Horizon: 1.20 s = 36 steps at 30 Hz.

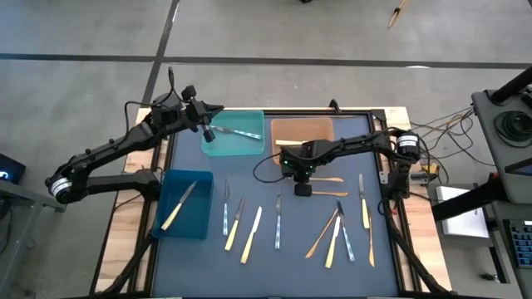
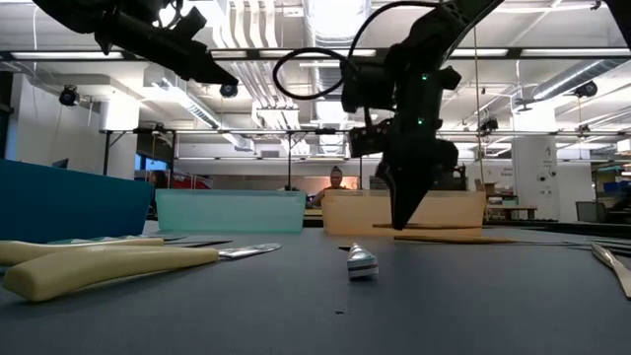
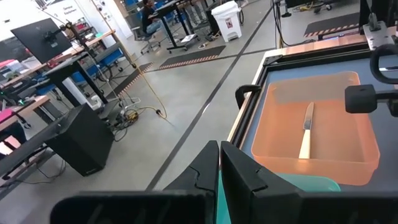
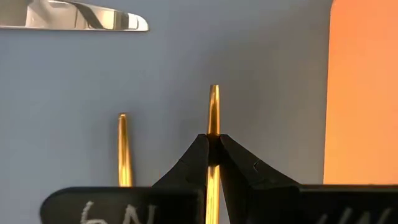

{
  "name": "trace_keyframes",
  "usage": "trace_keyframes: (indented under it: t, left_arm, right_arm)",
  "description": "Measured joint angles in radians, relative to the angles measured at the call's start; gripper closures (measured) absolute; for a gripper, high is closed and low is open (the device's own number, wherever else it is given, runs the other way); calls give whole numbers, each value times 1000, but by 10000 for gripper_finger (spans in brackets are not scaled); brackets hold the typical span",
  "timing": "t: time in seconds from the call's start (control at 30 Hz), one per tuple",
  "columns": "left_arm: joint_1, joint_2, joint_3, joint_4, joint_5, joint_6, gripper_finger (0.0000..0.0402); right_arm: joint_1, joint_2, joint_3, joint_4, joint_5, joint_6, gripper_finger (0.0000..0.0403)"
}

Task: Sort silverware by color (type)
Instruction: Put the golden knife in the orange bin, then put the light yellow knife into the blue bin

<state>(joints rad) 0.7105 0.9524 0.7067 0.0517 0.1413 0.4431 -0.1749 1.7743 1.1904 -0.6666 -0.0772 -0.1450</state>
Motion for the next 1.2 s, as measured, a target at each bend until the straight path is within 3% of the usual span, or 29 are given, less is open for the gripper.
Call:
trace_keyframes:
  t: [0.13,0.4,0.53,0.73,0.87,1.2]
  left_arm:
    - [0,0,0,0,0,0,401]
    - [0,0,0,0,0,0,401]
    - [0,0,0,0,0,0,401]
    - [0,0,0,0,0,0,402]
    - [0,0,0,-1,0,0,401]
    - [0,0,0,-18,0,0,401]
  right_arm:
    - [0,3,0,5,0,23,373]
    - [-2,-8,3,4,0,40,297]
    - [-2,-54,63,-66,0,39,279]
    - [-10,-126,226,-116,3,12,280]
    - [-53,-134,307,-109,95,-41,292]
    - [-263,-36,315,-118,103,-203,301]
